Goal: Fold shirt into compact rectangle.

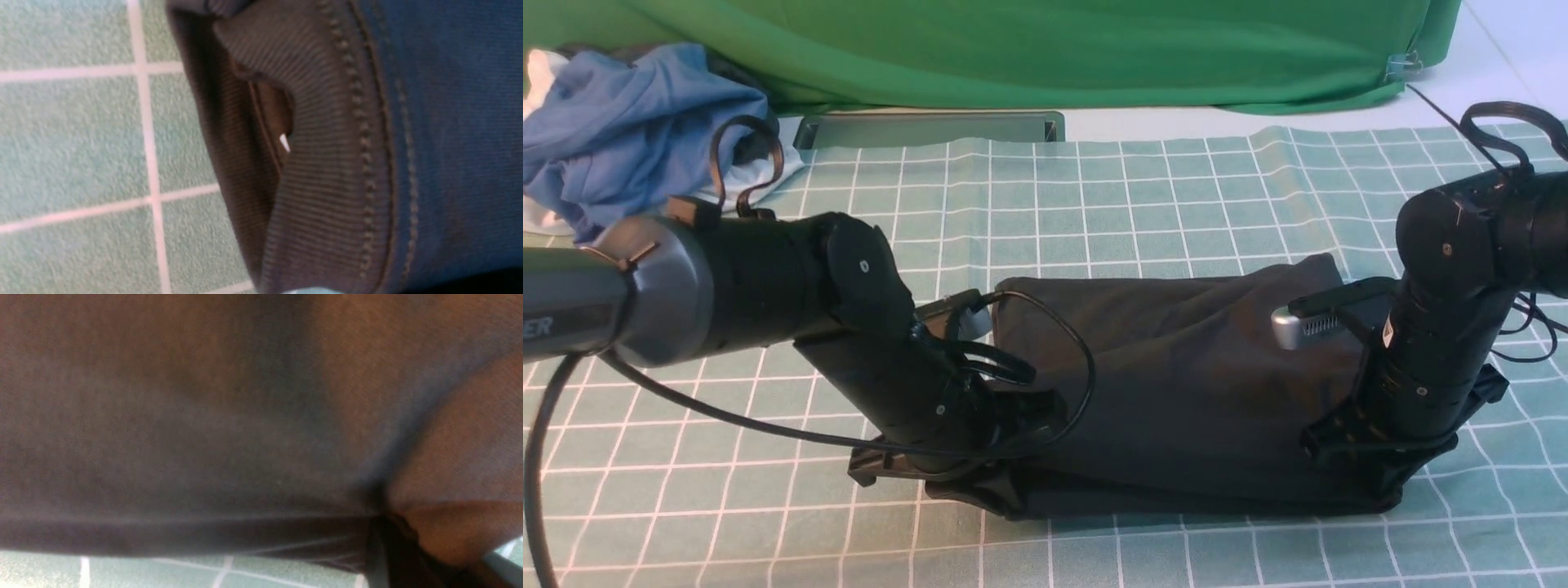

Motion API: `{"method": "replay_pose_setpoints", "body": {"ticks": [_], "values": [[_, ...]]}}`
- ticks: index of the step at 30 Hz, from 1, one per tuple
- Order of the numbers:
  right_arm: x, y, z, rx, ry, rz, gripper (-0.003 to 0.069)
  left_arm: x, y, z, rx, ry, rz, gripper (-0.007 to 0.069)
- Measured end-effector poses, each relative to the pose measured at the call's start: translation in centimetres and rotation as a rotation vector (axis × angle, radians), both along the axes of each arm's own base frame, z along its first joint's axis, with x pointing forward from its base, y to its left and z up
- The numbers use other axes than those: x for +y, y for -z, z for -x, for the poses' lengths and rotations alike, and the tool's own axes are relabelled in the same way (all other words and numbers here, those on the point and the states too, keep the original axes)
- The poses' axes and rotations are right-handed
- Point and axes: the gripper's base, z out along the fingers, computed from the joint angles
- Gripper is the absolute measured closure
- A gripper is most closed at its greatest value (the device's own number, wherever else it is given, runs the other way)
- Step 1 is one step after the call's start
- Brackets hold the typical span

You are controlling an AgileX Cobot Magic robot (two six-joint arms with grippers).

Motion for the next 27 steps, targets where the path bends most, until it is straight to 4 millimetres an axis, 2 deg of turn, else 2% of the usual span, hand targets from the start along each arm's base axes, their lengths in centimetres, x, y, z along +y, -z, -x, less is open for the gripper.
{"method": "replay_pose_setpoints", "body": {"ticks": [3,6,8,9,10,11,13,16,19,20,24,25,27], "values": [[0.0,0.0,0.0,-0.004,0.0,-0.001,0.0573,0.0,0.0,0.0,-0.004,0.005,-0.004,0.0602],[0.0,0.0,0.0,-0.002,-0.001,0.0,0.0522,0.1,0.0,0.1,0.009,0.017,-0.013,0.0559],[-0.1,0.0,0.0,-0.001,-0.004,0.005,0.0473,0.1,0.0,0.2,0.014,0.022,-0.016,0.0532],[-0.1,0.0,0.1,0.005,-0.006,0.01,0.0405,0.1,0.0,0.2,0.015,0.027,-0.02,0.0487],[-0.1,0.0,0.1,0.005,-0.007,0.012,0.0387,0.2,-0.1,0.2,0.015,0.027,-0.02,0.046],[-0.2,0.0,0.1,0.012,-0.008,0.017,0.0329,0.2,-0.2,0.3,0.014,0.031,-0.021,0.0417],[-0.3,0.0,0.3,0.032,-0.011,0.027,0.0269,0.4,-0.8,0.2,0.006,0.035,-0.02,0.0349],[-0.4,-0.6,0.6,0.099,-0.036,0.049,0.0225,0.8,-3.0,-0.2,-0.036,0.063,-0.018,0.0251],[-0.4,-1.3,0.7,0.137,-0.052,0.06,0.0218,0.9,-5.0,-0.3,-0.085,0.085,-0.027,0.0214],[-0.4,-1.8,0.7,0.132,-0.057,0.058,0.0218,1.1,-6.5,-0.3,-0.122,0.088,-0.035,0.0202],[-0.5,-5.3,1.0,0.024,-0.057,0.024,0.0238,1.9,-10.3,0.1,-0.224,0.083,-0.05,0.0194],[-0.6,-6.7,1.3,-0.021,-0.057,0.01,0.0248,2.2,-11.5,0.4,-0.26,0.086,-0.054,0.0196],[-0.9,-8.8,2.0,-0.093,-0.056,-0.012,0.0263,2.5,-12.4,0.8,-0.29,0.086,-0.056,0.02]]}}
